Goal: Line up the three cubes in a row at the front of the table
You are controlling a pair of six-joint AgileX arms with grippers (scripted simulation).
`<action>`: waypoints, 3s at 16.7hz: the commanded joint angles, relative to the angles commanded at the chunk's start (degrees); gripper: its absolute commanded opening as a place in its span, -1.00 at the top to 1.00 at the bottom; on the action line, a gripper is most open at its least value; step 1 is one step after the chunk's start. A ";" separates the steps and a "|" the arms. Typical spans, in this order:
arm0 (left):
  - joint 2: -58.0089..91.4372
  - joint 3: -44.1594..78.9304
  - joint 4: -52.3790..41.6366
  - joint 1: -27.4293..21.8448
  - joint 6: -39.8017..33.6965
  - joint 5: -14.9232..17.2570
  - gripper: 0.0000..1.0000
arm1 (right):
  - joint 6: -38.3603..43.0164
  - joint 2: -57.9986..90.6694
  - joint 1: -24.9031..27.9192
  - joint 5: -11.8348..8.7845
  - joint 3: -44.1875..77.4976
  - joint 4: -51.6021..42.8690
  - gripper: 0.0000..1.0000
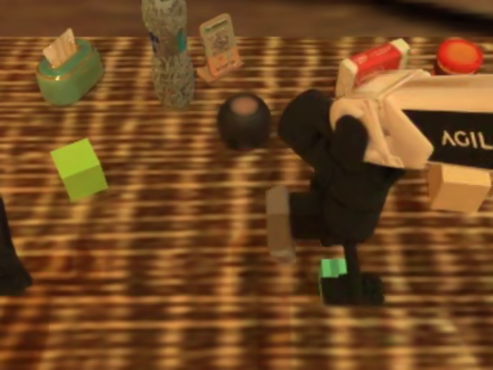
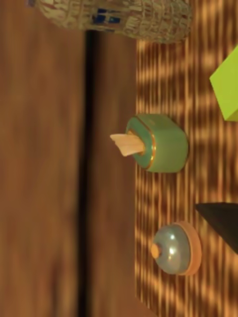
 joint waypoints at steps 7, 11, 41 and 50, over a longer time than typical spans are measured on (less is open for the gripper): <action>0.00 0.00 0.00 0.00 0.00 0.00 -1.00 | -0.09 -3.46 0.08 -0.02 4.73 -7.98 -1.00; 1.69 1.73 -1.10 0.12 0.93 -0.20 -1.00 | 0.46 -4.82 -0.75 -0.23 3.49 -6.63 -1.00; 130.34 110.75 -70.41 -4.94 57.11 0.22 -1.00 | 51.78 -113.77 -37.78 0.92 -77.71 53.57 -1.00; 133.10 104.41 -61.03 -4.85 57.19 0.25 -1.00 | 51.78 -113.77 -37.78 0.92 -77.71 53.57 -1.00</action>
